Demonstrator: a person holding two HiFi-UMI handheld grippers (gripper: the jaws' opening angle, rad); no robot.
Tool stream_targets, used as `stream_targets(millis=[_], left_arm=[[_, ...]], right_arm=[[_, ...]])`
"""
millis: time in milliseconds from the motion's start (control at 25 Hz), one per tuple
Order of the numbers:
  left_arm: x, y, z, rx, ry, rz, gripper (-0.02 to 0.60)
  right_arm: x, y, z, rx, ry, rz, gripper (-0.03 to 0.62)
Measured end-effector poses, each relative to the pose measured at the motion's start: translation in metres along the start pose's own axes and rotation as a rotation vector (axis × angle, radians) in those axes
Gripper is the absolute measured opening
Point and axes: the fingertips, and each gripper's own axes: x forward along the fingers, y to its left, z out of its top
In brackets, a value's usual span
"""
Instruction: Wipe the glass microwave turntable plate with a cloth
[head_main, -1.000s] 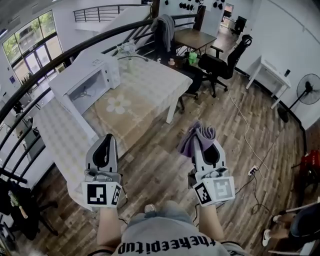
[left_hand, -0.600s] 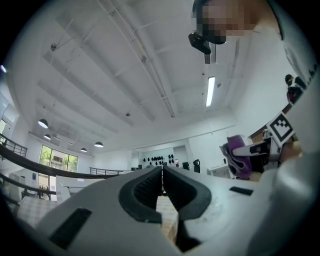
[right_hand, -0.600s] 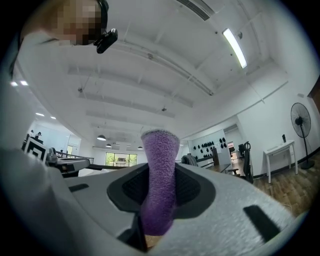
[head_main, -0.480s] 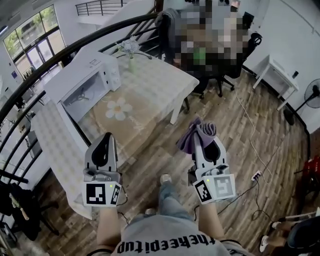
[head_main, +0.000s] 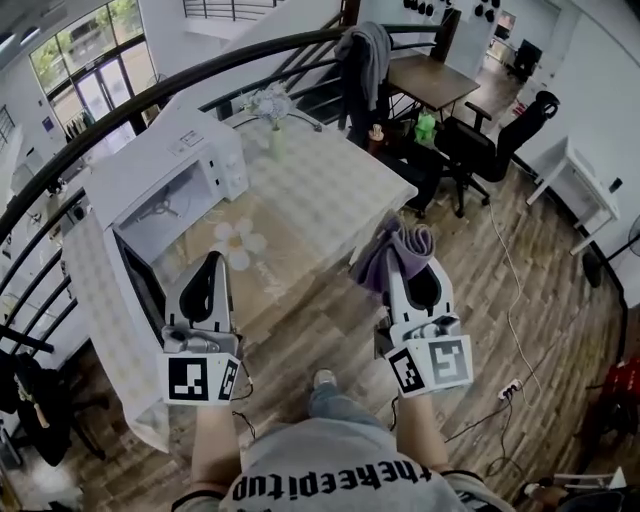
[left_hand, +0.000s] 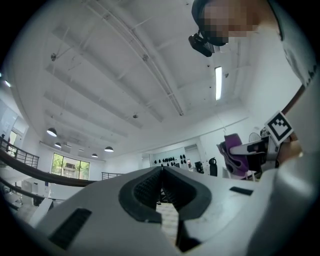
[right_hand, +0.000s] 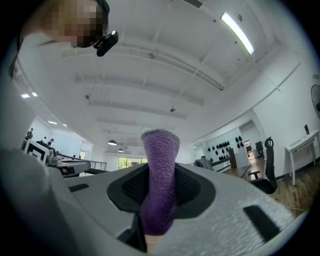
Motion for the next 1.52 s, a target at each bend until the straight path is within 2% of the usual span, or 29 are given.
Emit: stream_targets(millis=[360,640,920,1440,1520], left_arm=[[0.068,0.0,-0.015,0.031,-0.011,0.098,0.011],[0.087,0.006,-0.032,0.046,0.019,0.155,0.011],[0.102,0.029,-0.062,0.053,0.069,0.188,0.011],[0.142,0.096,-0.114,0.037,0.112,0.206,0.011],[0.144,0.105,-0.129,0.027,0.142,0.2,0.011]], right_arm=[[0.074,-0.048,-0.023,0.03,0.011,0.101,0.109],[0.122,-0.055,-0.056,0.106,0.082,0.186,0.109],[0.166,-0.038,-0.134,0.194,0.287,0.253,0.109],[0.26,0.026,-0.272,0.258,0.623,0.338,0.11],[0.269,0.037,-0.297,0.276,0.679,0.345,0.11]])
